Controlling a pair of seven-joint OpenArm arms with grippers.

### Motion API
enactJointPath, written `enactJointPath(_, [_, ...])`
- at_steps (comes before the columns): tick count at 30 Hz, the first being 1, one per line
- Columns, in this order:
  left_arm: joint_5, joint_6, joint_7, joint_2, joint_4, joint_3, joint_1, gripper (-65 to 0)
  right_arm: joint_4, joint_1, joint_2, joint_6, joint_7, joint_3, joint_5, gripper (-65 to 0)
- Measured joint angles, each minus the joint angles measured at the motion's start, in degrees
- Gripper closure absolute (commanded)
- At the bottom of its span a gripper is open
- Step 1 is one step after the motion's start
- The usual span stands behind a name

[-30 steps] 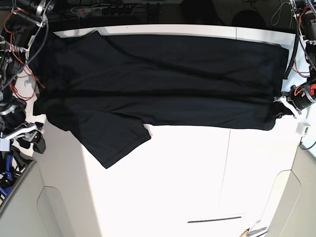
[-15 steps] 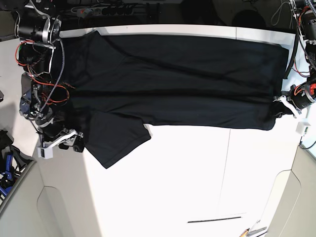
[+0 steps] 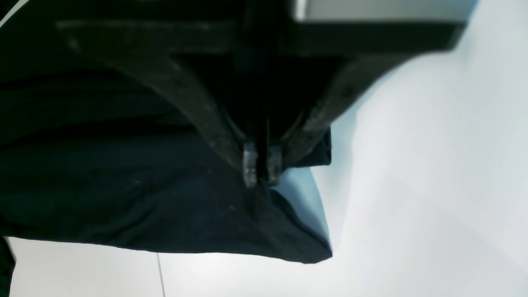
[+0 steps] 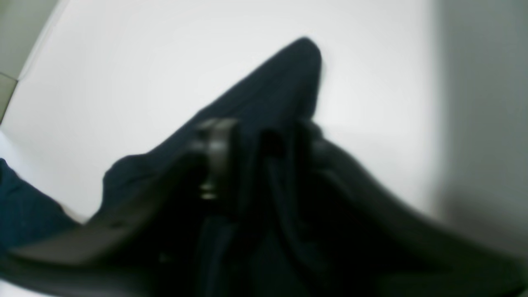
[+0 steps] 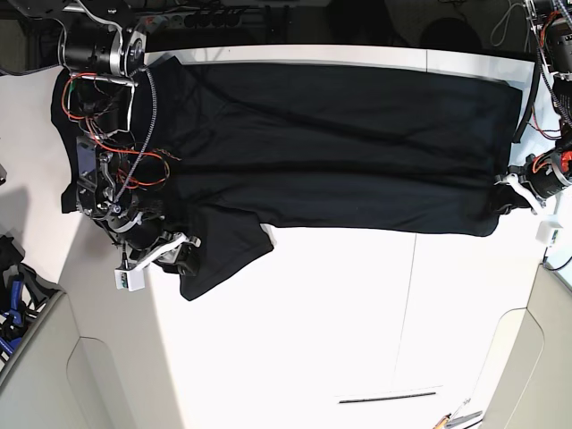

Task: Fold the T-shirt properly
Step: 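Fold the hem half over onto the shoulder half with both grippers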

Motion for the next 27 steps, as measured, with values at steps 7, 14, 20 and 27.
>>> enactJointPath(7, [-0.9, 0.0, 1.9, 0.0, 0.3, -0.4, 0.0, 0.0, 11.2, -1.0, -0.1, -0.9, -16.9, -0.1, -1.8, 0.0])
enactJointPath(14, [-15.0, 0.0, 16.5, 0.0, 3.5, -8.2, 1.2, 0.0, 34.5, -9.0, 2.8, -0.9, -29.5, 1.5, 11.3, 0.0])
enactJointPath(20, [-27.5, 0.0, 28.6, 0.0, 6.4, -16.9, 5.6, 0.0, 51.5, -20.5, 2.8, -0.6, -33.9, 4.2, 15.3, 0.0])
enactJointPath(27, [-31.3, 0.0, 30.1, 0.0, 8.7, -19.2, 11.4, 0.0, 61.4, -30.6, 2.9, -0.6, -35.7, 8.4, 19.6, 0.0])
